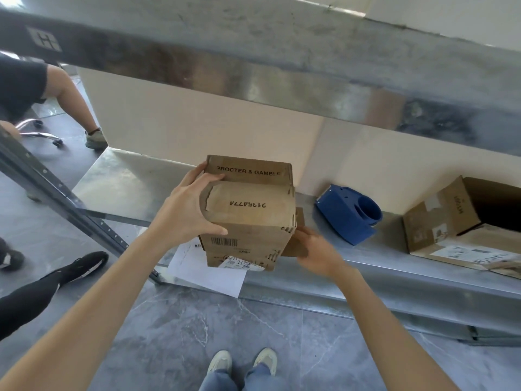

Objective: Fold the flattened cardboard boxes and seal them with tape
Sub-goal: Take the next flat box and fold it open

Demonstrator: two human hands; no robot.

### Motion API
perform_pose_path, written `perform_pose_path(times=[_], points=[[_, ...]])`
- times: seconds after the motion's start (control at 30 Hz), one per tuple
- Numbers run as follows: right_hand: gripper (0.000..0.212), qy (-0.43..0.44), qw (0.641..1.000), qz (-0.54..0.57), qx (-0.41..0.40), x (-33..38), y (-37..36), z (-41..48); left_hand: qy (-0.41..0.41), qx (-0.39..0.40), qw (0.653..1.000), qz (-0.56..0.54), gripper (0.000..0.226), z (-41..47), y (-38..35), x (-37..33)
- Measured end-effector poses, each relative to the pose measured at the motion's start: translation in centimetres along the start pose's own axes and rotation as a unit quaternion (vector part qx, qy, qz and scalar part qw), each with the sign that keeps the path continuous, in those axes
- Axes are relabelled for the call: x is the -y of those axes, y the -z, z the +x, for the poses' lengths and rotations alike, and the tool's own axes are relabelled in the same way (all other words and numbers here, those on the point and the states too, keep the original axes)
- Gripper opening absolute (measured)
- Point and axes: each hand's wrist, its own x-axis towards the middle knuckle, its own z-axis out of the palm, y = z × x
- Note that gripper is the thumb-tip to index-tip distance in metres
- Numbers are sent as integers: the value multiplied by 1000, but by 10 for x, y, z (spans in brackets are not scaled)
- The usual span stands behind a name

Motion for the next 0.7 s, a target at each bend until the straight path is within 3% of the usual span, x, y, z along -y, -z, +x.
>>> perform_pose_path(times=[0.17,0.4,0.47,0.57,0.63,0.7], points=[[55,-3,959,209,-190,24,35,-5,-11,0,1000,-5,107,-1,1,4],[33,38,867,386,-313,74,70,-10,-10,21,1000,16,113,11,8,5],[39,72,898,319,-294,89,73,-7,-10,38,999,11,120,11,6,8],[64,91,960,124,-234,110,67,1,-27,51,998,-10,125,9,4,11],[76,78,970,64,-223,116,61,2,-20,57,997,-44,126,9,8,12],[87,72,970,46,-229,114,61,3,23,65,984,-166,117,8,17,16]])
